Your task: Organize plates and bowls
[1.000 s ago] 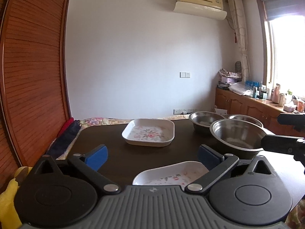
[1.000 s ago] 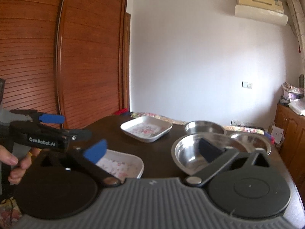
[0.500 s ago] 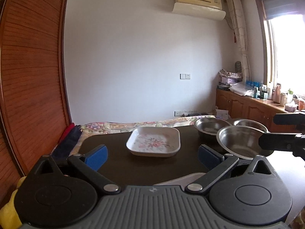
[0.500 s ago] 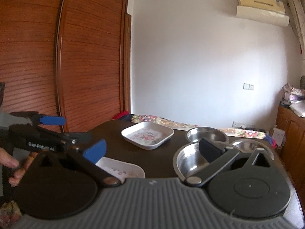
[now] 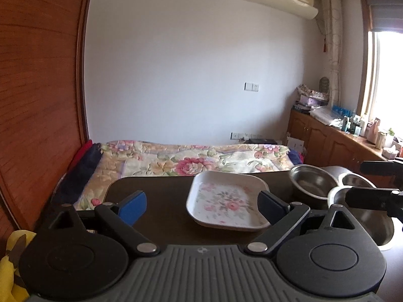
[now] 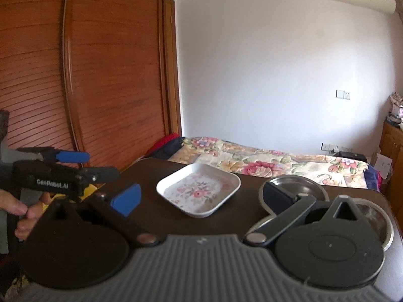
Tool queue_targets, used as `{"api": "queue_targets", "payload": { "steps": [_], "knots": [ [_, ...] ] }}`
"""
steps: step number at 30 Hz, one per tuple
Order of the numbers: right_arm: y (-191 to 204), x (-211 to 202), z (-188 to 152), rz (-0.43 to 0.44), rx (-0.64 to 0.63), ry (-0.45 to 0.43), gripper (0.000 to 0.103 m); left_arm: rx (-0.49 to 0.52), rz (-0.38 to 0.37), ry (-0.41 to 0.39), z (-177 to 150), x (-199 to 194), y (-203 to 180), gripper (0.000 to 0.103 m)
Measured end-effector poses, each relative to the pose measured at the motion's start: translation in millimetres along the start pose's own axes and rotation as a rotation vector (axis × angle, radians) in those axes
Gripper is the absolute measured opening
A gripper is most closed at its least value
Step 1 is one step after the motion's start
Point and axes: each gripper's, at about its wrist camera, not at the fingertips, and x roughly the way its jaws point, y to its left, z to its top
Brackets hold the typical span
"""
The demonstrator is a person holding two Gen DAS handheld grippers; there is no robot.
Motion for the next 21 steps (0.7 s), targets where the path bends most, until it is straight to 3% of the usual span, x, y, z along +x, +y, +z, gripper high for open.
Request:
{"api": "queue_targets", "payload": {
  "steps": [4,9,17,21],
  "knots": [
    [-3.7,27.9,8.4,0.022,0.019,0.05,0.085,-0.012,0.009,0.033,10.1,26.6,13.4,0.103],
    [-6.4,55.9,9.6,0.026,0.04,0.111,0.079,0.018,0.007,0.073,16.5,56.3,21.4,0.103],
    [-20.9,107.0,9.1,0.009,0.13,0.262,0.059,0.021,-0.029,0.146,13.9,102.5,25.6,0.098],
    [-25.3,117.1,8.7,-0.002,0.143,0.298,0.056,0.028,-0.05,0.179,12.1,120.6,24.0,0.095]
  ]
}}
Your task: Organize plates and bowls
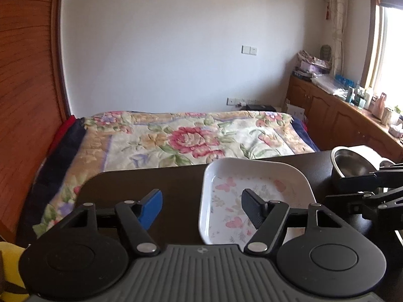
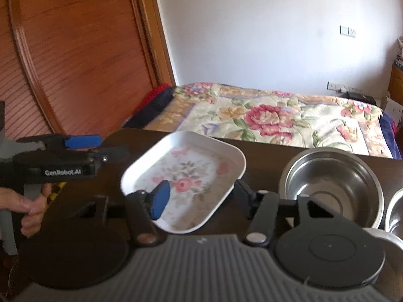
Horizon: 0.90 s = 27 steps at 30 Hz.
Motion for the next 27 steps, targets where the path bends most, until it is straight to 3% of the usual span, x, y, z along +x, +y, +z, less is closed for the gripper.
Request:
{"api": "queue_targets", "payload": {
  "steps": [9,17,27],
  "knots": [
    [3.2,12.6,5.3,0.008,-0.024,0.042,0.056,-0.007,-0.018,0.064,1.9,30.0,-1.1,0.085],
    [5.6,26.3,9.5,-0.012,-0.03,0.091,0.056,-0.049,-0.008,0.078,-0.6,42.1,6.7,0.083],
    [11.0,35.0,6.1,-0.024,-0.047,0.152,0.057,-0.047,0.011,0.081,-6.3,44.7,4.4,0.074]
  ]
}}
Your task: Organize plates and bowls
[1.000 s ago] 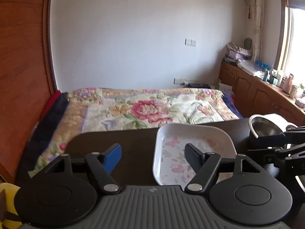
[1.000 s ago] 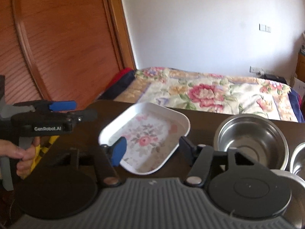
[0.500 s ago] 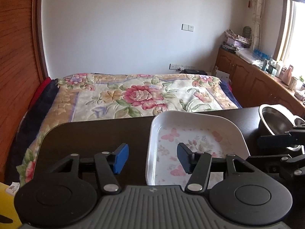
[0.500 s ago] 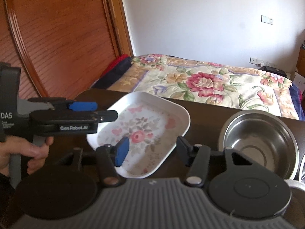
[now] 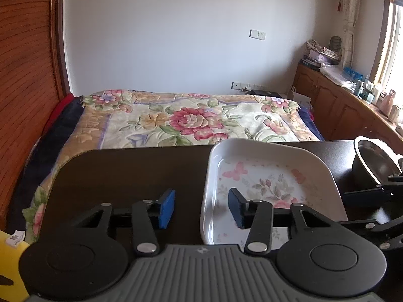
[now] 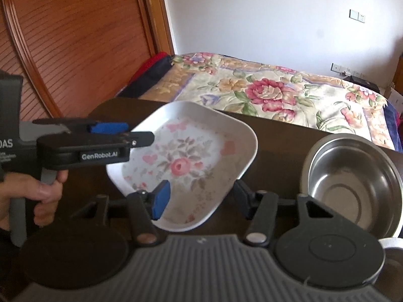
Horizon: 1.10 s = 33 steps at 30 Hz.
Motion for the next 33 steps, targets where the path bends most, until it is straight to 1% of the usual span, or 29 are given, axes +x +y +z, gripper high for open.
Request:
{"api": "queue_targets", "payload": {
  "steps": [2,4,5,7,9,11,12,13,14,15,16,17,21,24,33],
  "knots": [
    [0.4,3.5,1.7,-0.011,-0.004,0.025,0.057,0.01,0.005,-0.003,-0.9,0.1,-1.1,0.072],
    [1.1,7.6,1.7,-0.006,-0.012,0.054,0.057,0.012,-0.002,-0.003,-0.8,-0.2,-1.4,0.061],
    [1.3,8.5,1.6,-0.008,-0.012,0.056,0.057,0.013,-0.008,-0.002,-1.1,-0.2,-1.6,0.058],
    [2.7,9.1,1.9,-0.009,-0.021,0.057,0.057,0.014,-0.024,0.003,-1.4,-1.2,-2.3,0.048],
    [2.8,9.8,2.2,-0.011,-0.024,0.06,0.055,0.019,-0.011,0.004,-1.8,-2.3,-1.8,0.048],
    [3.7,10.2,1.6,-0.025,-0.035,0.063,0.044,0.019,-0.004,0.003,-3.5,-3.9,-1.0,0.048],
    [3.8,10.7,1.3,-0.03,-0.037,0.067,0.041,0.015,-0.003,0.003,-4.1,-4.6,0.4,0.048],
    [3.8,11.3,0.8,-0.035,-0.042,0.071,0.032,0.01,-0.003,0.004,-5.1,-5.9,2.4,0.048],
    [3.7,11.6,0.4,-0.035,-0.043,0.071,0.027,0.004,0.005,0.003,-6.1,-7.3,4.2,0.048],
    [3.1,11.4,0.0,-0.029,-0.043,0.071,0.026,-0.001,0.012,0.003,-7.2,-9.0,6.6,0.048],
    [3.0,10.4,-0.9,-0.015,-0.043,0.065,0.022,-0.007,0.008,0.007,-8.1,-11.3,9.4,0.048],
    [3.6,9.4,-1.7,-0.002,-0.043,0.059,0.021,-0.014,0.005,0.01,-9.1,-14.5,11.9,0.048],
    [10.3,1.2,-2.1,0.008,-0.04,0.01,0.021,-0.022,0.009,0.0,-14.4,-29.4,16.6,0.048],
    [12.6,-2.6,-2.1,0.023,-0.036,-0.009,0.02,-0.036,0.007,-0.012,-16.6,-41.1,18.8,0.048],
    [10.0,-17.8,-7.5,0.041,-0.027,-0.056,0.017,-0.036,0.015,-0.055,-21.6,-73.7,7.3,0.048]
  ]
}}
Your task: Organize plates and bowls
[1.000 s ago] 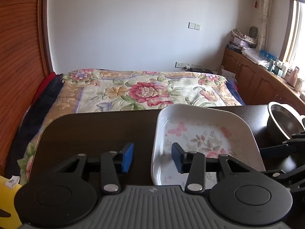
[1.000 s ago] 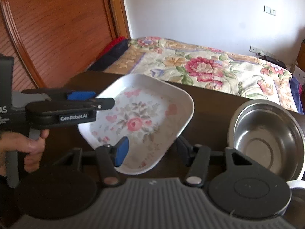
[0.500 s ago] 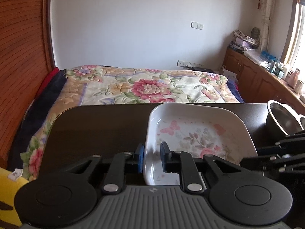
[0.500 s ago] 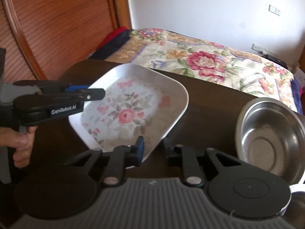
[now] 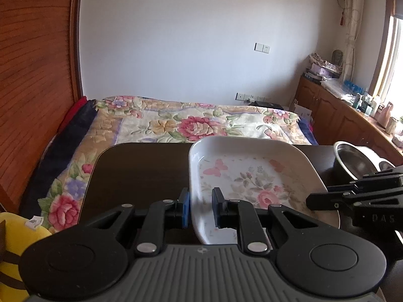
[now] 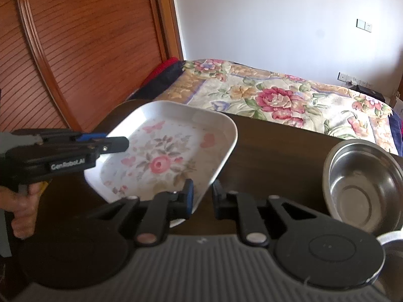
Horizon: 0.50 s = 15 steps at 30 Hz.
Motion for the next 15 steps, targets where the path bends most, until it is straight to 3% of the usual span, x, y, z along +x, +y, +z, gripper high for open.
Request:
{"api": "queue_targets", "payload": {
  "steps": [15],
  "knots": [
    [-0.2,-45.8,-21.2,0.039,0.003,-0.057,0.016,0.033,0.03,-0.045,-12.2,-58.9,-31.1,0.048]
  ]
}}
